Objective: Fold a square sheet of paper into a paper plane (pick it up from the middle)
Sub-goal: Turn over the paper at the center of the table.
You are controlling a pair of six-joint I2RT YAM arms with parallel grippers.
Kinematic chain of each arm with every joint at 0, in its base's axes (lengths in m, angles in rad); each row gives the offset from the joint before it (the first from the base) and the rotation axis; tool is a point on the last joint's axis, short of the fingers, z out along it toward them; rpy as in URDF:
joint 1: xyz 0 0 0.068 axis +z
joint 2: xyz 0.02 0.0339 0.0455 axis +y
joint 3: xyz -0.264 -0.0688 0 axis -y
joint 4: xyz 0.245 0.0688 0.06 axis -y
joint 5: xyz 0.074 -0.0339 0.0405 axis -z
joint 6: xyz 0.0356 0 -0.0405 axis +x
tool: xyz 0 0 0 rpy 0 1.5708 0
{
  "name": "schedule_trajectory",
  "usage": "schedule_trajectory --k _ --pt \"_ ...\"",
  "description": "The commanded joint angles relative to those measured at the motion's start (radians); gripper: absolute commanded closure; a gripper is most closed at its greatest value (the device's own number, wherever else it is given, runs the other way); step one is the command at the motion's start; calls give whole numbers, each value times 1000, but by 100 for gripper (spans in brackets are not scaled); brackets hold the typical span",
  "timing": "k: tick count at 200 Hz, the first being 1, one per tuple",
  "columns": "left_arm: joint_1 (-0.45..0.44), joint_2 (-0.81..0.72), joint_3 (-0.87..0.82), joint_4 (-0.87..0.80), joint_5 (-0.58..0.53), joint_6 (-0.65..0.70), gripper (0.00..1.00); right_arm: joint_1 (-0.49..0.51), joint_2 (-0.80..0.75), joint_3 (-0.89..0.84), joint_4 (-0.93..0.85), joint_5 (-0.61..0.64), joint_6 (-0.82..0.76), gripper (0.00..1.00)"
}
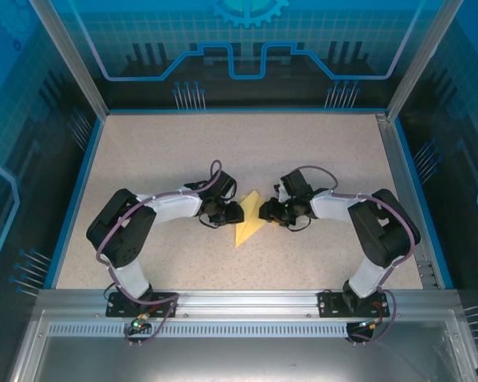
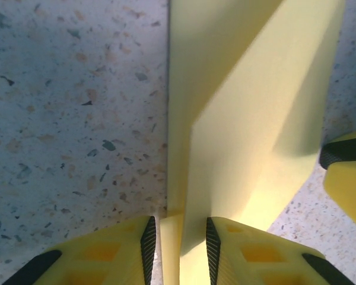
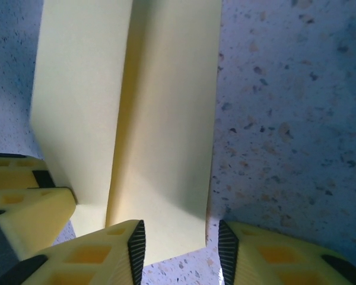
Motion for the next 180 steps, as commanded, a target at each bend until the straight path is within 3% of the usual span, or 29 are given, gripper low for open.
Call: schedule_trajectory --k 1,80,180 --pt "3 22 23 -34 -17 24 68 18 33 -3 63 -50 24 62" --pt "2 43 23 -36 -16 28 69 25 53 1 99 -64 61 63" --pt "3 38 11 -32 -20 17 71 -8 58 15 248 -117 112 51"
